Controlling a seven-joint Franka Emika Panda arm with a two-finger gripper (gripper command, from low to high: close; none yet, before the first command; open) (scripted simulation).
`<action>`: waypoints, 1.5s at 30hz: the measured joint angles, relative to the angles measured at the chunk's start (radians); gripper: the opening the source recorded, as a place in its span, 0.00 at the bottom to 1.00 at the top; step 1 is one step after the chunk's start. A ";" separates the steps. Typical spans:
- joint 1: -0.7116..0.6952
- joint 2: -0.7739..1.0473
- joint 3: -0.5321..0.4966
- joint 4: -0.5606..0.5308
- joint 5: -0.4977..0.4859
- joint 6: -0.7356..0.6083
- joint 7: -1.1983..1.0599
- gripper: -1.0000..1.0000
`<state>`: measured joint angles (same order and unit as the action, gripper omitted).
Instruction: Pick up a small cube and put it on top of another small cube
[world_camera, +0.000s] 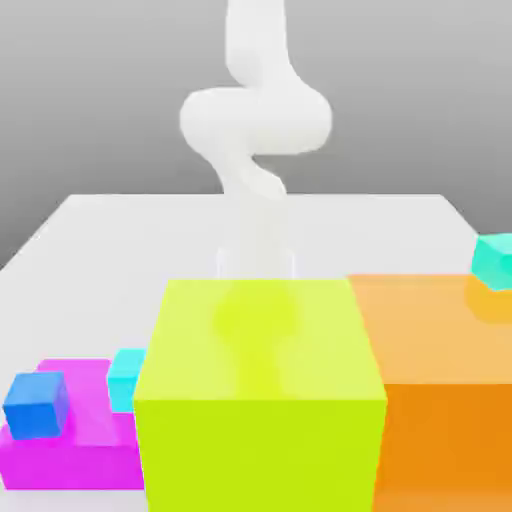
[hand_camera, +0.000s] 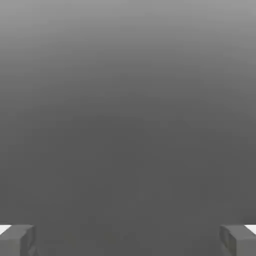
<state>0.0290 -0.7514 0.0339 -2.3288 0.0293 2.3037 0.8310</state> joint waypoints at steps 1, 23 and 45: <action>0.016 0.020 0.015 -0.008 0.018 0.000 0.016 0.50; 0.315 0.374 0.474 -0.135 0.281 -0.005 0.477 0.50; 0.184 0.785 0.554 -0.619 -0.134 0.680 0.984 0.50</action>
<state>0.2134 0.0340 0.5875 -2.9479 -0.1052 2.9832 1.8149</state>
